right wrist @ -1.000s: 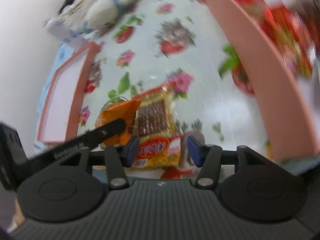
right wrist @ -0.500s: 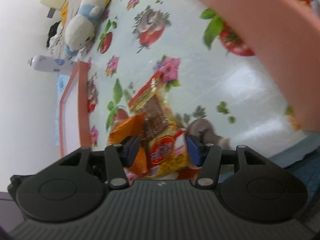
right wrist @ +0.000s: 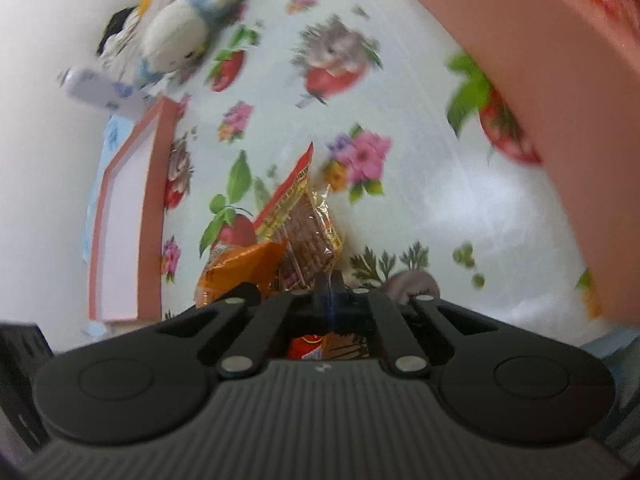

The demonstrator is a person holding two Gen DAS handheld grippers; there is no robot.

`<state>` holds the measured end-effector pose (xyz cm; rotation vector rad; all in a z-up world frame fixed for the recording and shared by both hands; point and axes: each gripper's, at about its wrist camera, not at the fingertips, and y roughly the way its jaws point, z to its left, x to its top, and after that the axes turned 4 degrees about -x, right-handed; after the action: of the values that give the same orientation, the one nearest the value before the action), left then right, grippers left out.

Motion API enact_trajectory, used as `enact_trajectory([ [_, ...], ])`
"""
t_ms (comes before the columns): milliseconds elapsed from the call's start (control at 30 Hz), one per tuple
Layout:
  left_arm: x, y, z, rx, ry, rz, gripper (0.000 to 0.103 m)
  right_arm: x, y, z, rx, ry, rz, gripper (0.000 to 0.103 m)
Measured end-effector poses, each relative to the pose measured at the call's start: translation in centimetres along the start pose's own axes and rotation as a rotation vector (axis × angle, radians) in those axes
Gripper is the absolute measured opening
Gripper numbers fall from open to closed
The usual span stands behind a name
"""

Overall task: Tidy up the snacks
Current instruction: 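Carry the bread bag and brown strip pack toward the larger pink box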

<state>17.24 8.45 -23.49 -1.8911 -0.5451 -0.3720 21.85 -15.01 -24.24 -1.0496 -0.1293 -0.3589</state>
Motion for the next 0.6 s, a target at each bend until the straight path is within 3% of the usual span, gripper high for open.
enact_trajectory([
  [233,1.0,-3.9,-1.0,-0.012,-0.046,-0.065,0.055,0.2,-4.3,1.5,0.004,-0.095,-0.070,0.003],
  [600,1.0,-11.3,-5.5,0.003,-0.008,-0.138,0.055,-1.5,-13.0,3.6,-0.031,-0.213,-0.236,0.003],
])
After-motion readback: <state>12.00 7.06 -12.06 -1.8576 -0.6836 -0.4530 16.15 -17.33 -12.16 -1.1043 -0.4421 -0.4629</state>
